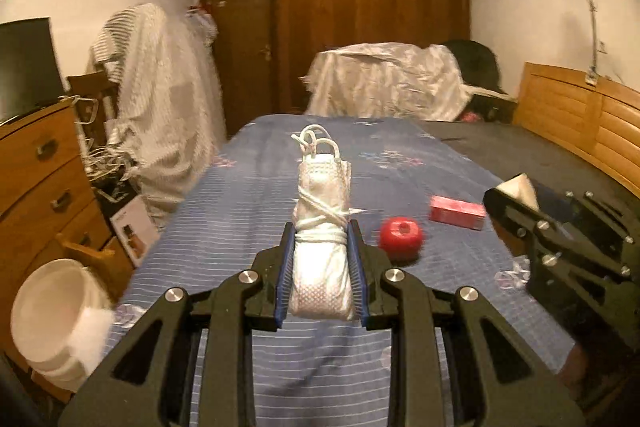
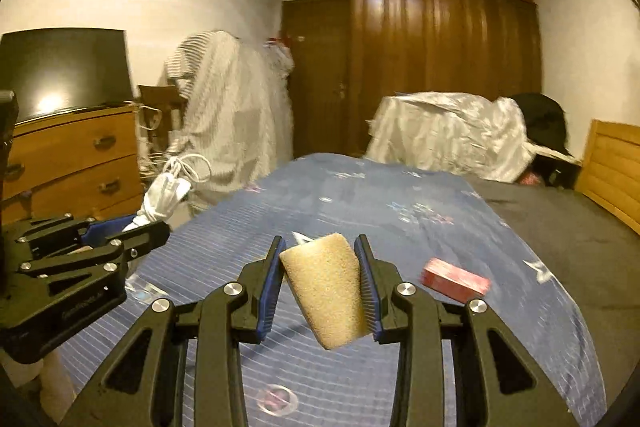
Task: Collect trash
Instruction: 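Lift the mask and sponge with both tools and carry them over the bucket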
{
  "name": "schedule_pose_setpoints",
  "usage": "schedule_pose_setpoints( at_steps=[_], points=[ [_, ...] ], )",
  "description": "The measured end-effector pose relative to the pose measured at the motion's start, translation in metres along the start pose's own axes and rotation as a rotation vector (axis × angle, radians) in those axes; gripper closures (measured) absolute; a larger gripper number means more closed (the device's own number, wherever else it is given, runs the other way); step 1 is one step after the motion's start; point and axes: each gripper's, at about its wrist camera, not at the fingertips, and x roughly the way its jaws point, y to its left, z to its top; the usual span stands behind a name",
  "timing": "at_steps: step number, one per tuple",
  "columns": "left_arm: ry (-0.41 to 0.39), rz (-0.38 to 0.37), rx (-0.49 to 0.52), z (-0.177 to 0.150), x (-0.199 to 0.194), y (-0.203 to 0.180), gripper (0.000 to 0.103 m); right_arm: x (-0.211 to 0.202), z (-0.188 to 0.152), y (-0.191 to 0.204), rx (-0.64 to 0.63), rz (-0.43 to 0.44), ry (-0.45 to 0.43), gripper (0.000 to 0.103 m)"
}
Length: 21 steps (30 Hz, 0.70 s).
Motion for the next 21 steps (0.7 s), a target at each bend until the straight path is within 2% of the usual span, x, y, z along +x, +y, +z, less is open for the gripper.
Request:
schedule_pose_setpoints(
  at_steps=[12,21],
  points=[
    [0.018,0.208,-0.091,0.006,-0.02,0.12,0.079,0.049,0.058,0.15,-0.092,0.235,0.027,0.066],
    [0.043,0.318,-0.166,-0.008,-0.043,0.197,0.079,0.083,0.088,0.273,-0.175,0.375,0.057,0.067]
  ],
)
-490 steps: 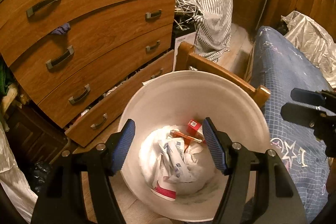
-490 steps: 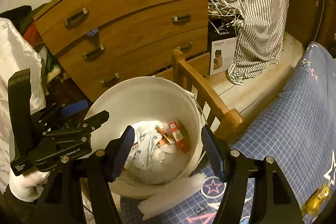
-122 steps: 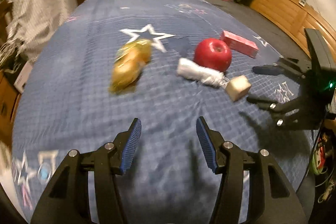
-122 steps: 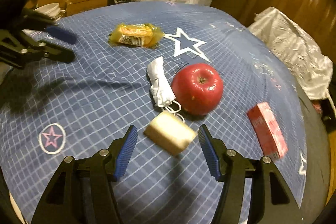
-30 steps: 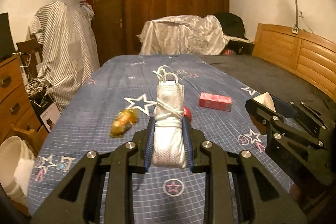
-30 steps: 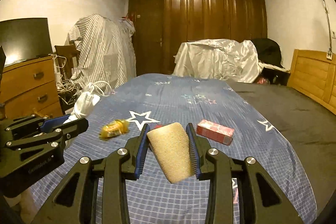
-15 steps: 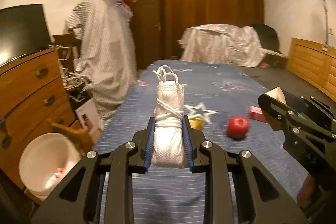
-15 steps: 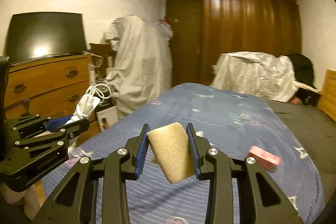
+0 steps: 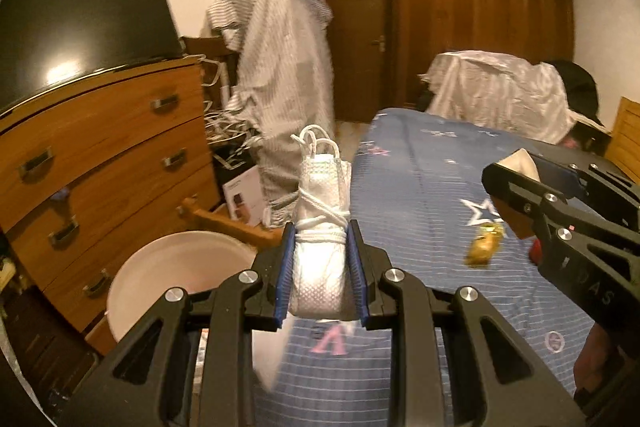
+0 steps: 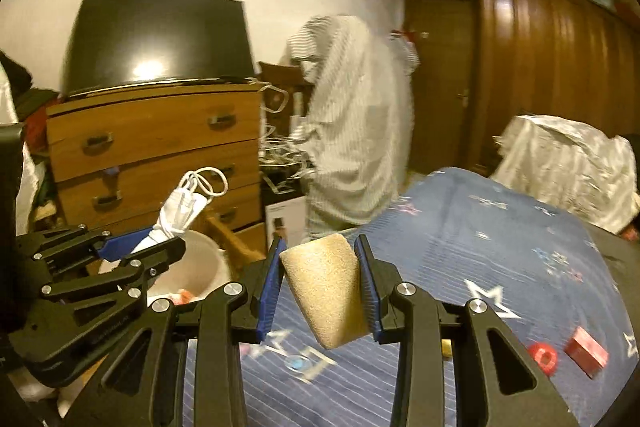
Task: Collect trash
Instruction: 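Lift the mask and sponge with both tools and carry them over the bucket, then open the left tool dropping the mask while the right tool releases the sponge into the bucket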
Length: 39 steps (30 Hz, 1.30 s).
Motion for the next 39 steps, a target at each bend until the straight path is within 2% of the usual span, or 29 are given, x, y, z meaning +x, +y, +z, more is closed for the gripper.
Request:
schedule_pose_setpoints(
  at_steps=[9,12,16,23,26,31,32,33,34,35,37,39],
  points=[
    [0.05,0.084,-0.067,-0.003,0.01,0.073,0.079,0.081,0.043,0.097,-0.081,0.146,0.092,0.067],
    [0.103,0.108,-0.095,-0.006,0.022,0.108,0.079,0.116,0.055,0.12,-0.1,0.202,0.148,0.067],
    [0.188,0.125,-0.12,-0.015,0.045,0.144,0.079,0.178,0.064,0.154,-0.101,0.291,0.284,0.066],
    [0.314,0.112,-0.145,-0.031,0.083,0.179,0.079,0.257,0.043,0.181,-0.102,0.364,0.48,0.066],
    [0.336,0.109,-0.155,-0.036,0.093,0.187,0.079,0.276,0.031,0.186,-0.102,0.37,0.517,0.066],
    [0.348,0.118,-0.163,-0.04,0.101,0.194,0.077,0.284,0.019,0.184,-0.103,0.39,0.535,0.065],
    [0.35,0.127,-0.163,-0.04,0.102,0.194,0.067,0.284,0.018,0.182,-0.098,0.396,0.535,0.063],
    [0.346,0.139,-0.164,-0.04,0.102,0.197,0.049,0.286,0.018,0.182,-0.089,0.399,0.533,0.054],
    [0.341,0.144,-0.167,-0.04,0.103,0.2,0.042,0.284,0.019,0.175,-0.079,0.403,0.528,0.048],
    [0.334,0.148,-0.175,-0.04,0.101,0.202,0.038,0.282,0.02,0.171,-0.067,0.406,0.522,0.041],
    [0.328,0.166,-0.184,-0.04,0.099,0.206,0.035,0.278,0.022,0.163,-0.047,0.402,0.506,0.04],
    [0.321,0.179,-0.198,-0.041,0.096,0.21,0.028,0.272,0.024,0.154,-0.029,0.401,0.488,0.04]
  ],
)
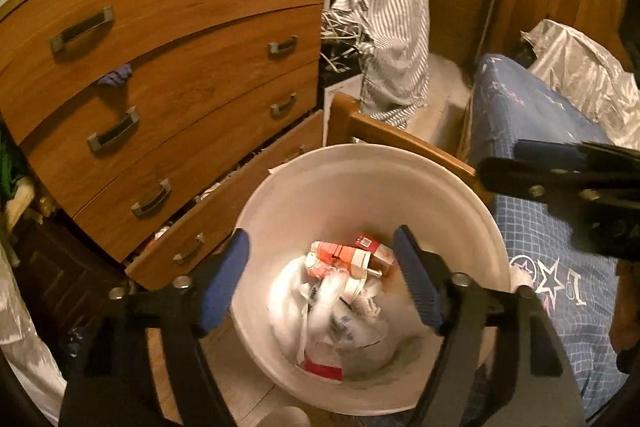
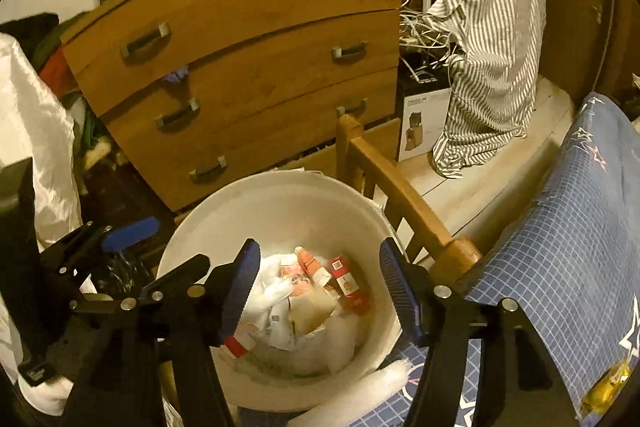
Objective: Collect trash
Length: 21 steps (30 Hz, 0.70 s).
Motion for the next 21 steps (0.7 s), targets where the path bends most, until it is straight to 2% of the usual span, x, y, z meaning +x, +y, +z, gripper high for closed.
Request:
schedule_pose_setpoints(
  at_steps=[4,7,9,13,18,21],
  points=[
    [-0.045,0.023,-0.028,-0.006,-0.017,0.004,0.021,-0.038,-0.014,-0.003,0.015,0.016,-0.085,0.039],
    [-0.123,0.058,-0.079,-0.017,-0.045,0.008,0.007,-0.08,-0.044,0.006,-0.017,-0.005,-0.198,0.033],
    [-0.173,0.068,-0.106,-0.026,-0.063,0.008,0.006,-0.1,-0.061,0.012,-0.029,-0.018,-0.246,0.029],
    [-0.278,0.126,-0.084,-0.052,-0.105,-0.007,0.006,-0.141,-0.103,0.015,-0.048,-0.031,-0.334,0.027],
    [-0.359,0.049,-0.065,-0.076,-0.144,-0.022,0.006,-0.175,-0.131,0.015,-0.068,-0.01,-0.375,0.023],
    [-0.338,-0.016,-0.065,-0.076,-0.151,-0.027,0.006,-0.185,-0.143,0.012,-0.075,-0.006,-0.371,0.023]
  ],
)
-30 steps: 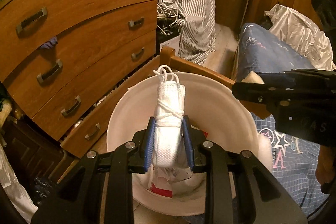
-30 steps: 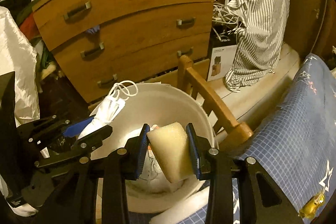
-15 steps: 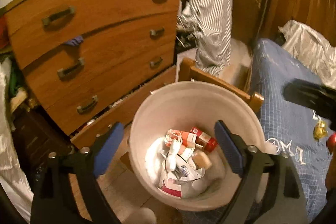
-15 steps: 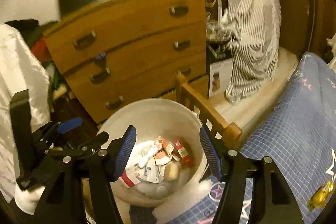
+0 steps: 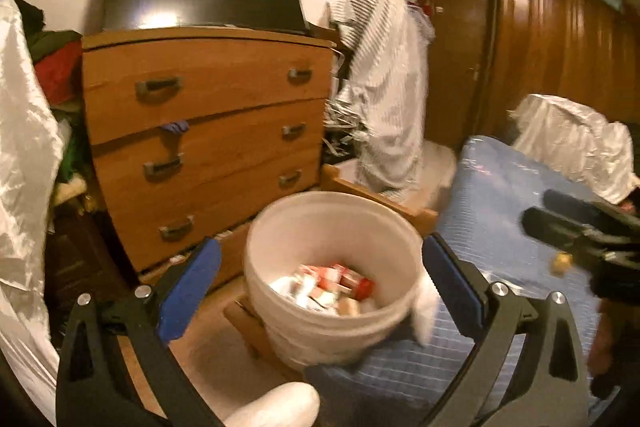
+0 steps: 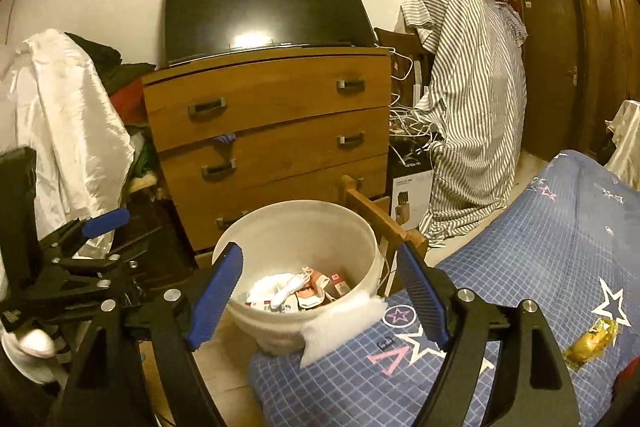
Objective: Collect trash
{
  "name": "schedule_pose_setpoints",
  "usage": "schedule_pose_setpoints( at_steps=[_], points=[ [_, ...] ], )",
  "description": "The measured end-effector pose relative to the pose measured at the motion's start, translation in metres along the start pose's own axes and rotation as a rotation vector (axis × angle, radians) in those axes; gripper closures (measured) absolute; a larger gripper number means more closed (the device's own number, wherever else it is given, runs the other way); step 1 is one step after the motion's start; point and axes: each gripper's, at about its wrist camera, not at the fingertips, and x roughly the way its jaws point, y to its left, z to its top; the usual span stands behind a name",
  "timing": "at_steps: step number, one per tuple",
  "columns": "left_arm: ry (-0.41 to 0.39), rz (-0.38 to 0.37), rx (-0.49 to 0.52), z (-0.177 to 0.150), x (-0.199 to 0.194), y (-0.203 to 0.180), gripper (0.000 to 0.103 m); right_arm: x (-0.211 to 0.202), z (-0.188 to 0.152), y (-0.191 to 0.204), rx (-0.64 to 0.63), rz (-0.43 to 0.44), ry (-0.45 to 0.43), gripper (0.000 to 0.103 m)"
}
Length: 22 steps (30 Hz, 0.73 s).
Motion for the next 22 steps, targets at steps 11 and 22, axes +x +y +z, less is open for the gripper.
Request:
schedule_pose_setpoints(
  at_steps=[11,22],
  points=[
    [0.004,0.008,0.018,-0.005,-0.004,-0.01,0.006,-0.001,-0.002,-0.007,0.013,0.014,0.019,0.023],
    [0.024,0.033,0.017,-0.003,0.003,-0.005,0.006,0.005,0.004,-0.003,0.004,0.017,0.021,0.02]
  ],
)
